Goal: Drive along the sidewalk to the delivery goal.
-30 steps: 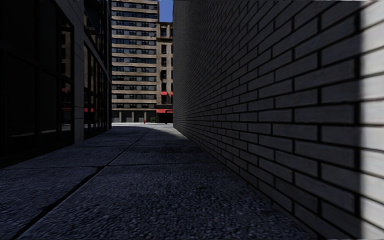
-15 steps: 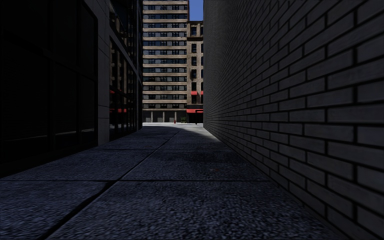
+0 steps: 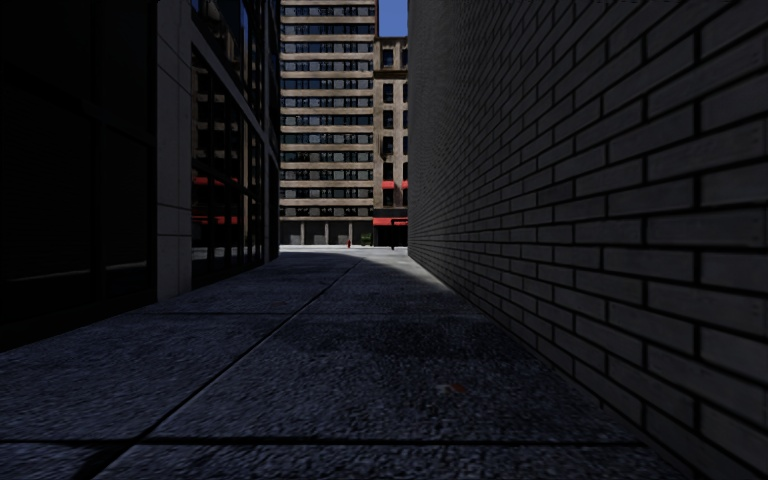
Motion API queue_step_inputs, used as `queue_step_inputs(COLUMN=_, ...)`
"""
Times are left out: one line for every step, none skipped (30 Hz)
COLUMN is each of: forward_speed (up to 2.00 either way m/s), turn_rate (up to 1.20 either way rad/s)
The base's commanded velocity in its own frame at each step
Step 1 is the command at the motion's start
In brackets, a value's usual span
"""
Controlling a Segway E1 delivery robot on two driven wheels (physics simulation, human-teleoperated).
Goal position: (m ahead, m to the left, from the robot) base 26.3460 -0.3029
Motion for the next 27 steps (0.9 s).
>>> queue_step_inputs(forward_speed=2.00, turn_rate=0.00)
queue_step_inputs(forward_speed=2.00, turn_rate=0.00)
queue_step_inputs(forward_speed=2.00, turn_rate=0.00)
queue_step_inputs(forward_speed=2.00, turn_rate=0.00)
queue_step_inputs(forward_speed=2.00, turn_rate=0.00)
queue_step_inputs(forward_speed=2.00, turn_rate=0.00)
queue_step_inputs(forward_speed=2.00, turn_rate=0.00)
queue_step_inputs(forward_speed=2.00, turn_rate=0.00)
queue_step_inputs(forward_speed=2.00, turn_rate=0.00)
queue_step_inputs(forward_speed=2.00, turn_rate=0.00)
queue_step_inputs(forward_speed=2.00, turn_rate=0.00)
queue_step_inputs(forward_speed=2.00, turn_rate=0.00)
queue_step_inputs(forward_speed=2.00, turn_rate=0.00)
queue_step_inputs(forward_speed=2.00, turn_rate=0.00)
queue_step_inputs(forward_speed=2.00, turn_rate=0.00)
queue_step_inputs(forward_speed=2.00, turn_rate=0.00)
queue_step_inputs(forward_speed=2.00, turn_rate=0.00)
queue_step_inputs(forward_speed=2.00, turn_rate=0.00)
queue_step_inputs(forward_speed=2.00, turn_rate=0.00)
queue_step_inputs(forward_speed=2.00, turn_rate=0.40)
queue_step_inputs(forward_speed=2.00, turn_rate=0.53)
queue_step_inputs(forward_speed=2.00, turn_rate=0.57)
queue_step_inputs(forward_speed=2.00, turn_rate=0.58)
queue_step_inputs(forward_speed=2.00, turn_rate=0.56)
queue_step_inputs(forward_speed=2.00, turn_rate=0.56)
queue_step_inputs(forward_speed=2.00, turn_rate=0.36)
queue_step_inputs(forward_speed=2.00, turn_rate=0.00)
